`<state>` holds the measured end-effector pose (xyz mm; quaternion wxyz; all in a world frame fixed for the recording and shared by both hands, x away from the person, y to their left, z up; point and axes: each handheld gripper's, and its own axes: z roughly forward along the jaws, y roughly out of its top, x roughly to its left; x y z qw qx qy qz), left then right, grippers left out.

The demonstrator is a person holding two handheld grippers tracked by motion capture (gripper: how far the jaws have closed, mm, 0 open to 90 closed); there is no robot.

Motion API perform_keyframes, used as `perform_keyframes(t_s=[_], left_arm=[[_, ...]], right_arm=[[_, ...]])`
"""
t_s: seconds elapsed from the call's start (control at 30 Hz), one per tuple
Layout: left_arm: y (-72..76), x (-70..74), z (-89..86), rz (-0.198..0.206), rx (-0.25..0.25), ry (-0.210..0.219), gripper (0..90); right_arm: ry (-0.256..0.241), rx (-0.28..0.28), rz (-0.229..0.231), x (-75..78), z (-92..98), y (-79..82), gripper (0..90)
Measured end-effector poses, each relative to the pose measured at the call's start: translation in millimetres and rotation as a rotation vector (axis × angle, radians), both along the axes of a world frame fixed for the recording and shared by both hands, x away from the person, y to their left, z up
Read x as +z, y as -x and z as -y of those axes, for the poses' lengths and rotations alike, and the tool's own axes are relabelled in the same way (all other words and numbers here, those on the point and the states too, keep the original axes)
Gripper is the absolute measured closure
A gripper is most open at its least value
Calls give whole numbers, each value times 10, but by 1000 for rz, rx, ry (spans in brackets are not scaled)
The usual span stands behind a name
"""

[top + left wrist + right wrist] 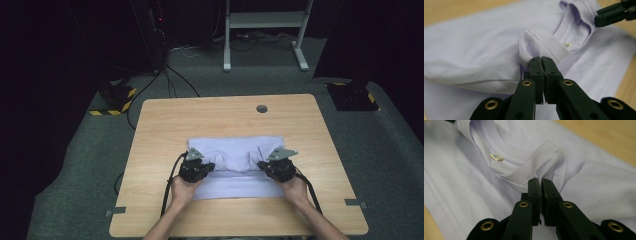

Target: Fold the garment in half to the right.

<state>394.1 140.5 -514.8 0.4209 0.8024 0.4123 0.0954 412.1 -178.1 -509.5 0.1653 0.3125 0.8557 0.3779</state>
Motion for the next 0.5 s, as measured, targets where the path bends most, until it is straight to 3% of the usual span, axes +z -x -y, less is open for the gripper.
perform_keyframes(t_s=[0.07, 0.13, 0.2, 0.27, 0.43, 0.5], left_arm=[[-1, -115, 9, -29, 11, 3, 885], [-27, -193, 21, -42, 21, -9, 885], [-67, -222, 18, -41, 30, 5, 885], [-119, -215, 28, -29, 40, -13, 885], [-424, -215, 3, -19, 89, 4, 884], [-496, -175, -18, -13, 97, 33, 884]], right_arm=[[10, -1, -31, -128, 16, 30, 862], [-18, -13, -57, -224, 39, 14, 860], [-19, -17, -50, -229, 33, -1, 860], [-20, -25, -35, -240, 16, -47, 859], [-39, -63, -30, -251, -51, -353, 860], [-51, -79, -34, -244, -56, -466, 860]])
